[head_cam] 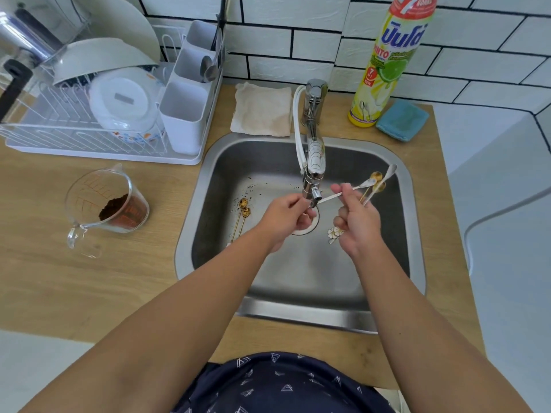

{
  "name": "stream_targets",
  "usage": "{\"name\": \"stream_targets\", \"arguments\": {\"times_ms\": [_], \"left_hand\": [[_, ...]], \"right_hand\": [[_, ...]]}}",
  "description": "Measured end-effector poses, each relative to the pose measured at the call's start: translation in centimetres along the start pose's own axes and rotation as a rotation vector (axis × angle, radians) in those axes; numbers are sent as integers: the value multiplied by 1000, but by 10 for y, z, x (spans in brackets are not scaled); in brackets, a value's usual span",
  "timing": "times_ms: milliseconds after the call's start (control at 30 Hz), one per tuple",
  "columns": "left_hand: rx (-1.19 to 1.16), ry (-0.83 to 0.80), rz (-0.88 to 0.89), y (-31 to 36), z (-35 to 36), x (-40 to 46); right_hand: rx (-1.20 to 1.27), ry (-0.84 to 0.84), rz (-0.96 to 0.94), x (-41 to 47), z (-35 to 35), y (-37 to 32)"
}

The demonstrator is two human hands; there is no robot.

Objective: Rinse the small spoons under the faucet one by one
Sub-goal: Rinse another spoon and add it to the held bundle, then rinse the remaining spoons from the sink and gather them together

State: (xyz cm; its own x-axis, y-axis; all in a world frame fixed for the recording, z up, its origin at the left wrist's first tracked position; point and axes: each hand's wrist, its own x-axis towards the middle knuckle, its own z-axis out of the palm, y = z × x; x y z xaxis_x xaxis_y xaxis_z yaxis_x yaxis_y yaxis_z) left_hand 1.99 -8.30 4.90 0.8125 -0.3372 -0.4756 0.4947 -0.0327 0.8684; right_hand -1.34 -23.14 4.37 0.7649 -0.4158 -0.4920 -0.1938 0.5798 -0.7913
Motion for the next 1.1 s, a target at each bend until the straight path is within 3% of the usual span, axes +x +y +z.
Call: {"name": "stream_targets", "arguments": {"times_ms": [67, 167, 267, 433, 700, 833, 967, 1100], "left_hand": [[-138, -140, -51, 1, 4, 0], [-19, -280, -108, -6, -12, -9], [194, -194, -73, -12, -26, -15], [285, -198, -25, -13, -7, -24], [510, -202, 0, -17, -6, -21], [568, -22, -102, -21, -50, -1], [1164, 226, -141, -48, -97, 24], [1394, 242, -163, -68, -102, 33]], "right_hand": [[8, 20, -17, 0, -4, -7], [14, 52, -39, 5, -9, -14], [34, 33, -9, 6, -7, -9], [27, -105, 100, -10, 16, 17], [92, -68, 96, -12, 18, 24], [210, -14, 143, -9, 9, 27], [208, -1, 176, -8, 2, 29], [238, -32, 215, -7, 2, 30]]}}
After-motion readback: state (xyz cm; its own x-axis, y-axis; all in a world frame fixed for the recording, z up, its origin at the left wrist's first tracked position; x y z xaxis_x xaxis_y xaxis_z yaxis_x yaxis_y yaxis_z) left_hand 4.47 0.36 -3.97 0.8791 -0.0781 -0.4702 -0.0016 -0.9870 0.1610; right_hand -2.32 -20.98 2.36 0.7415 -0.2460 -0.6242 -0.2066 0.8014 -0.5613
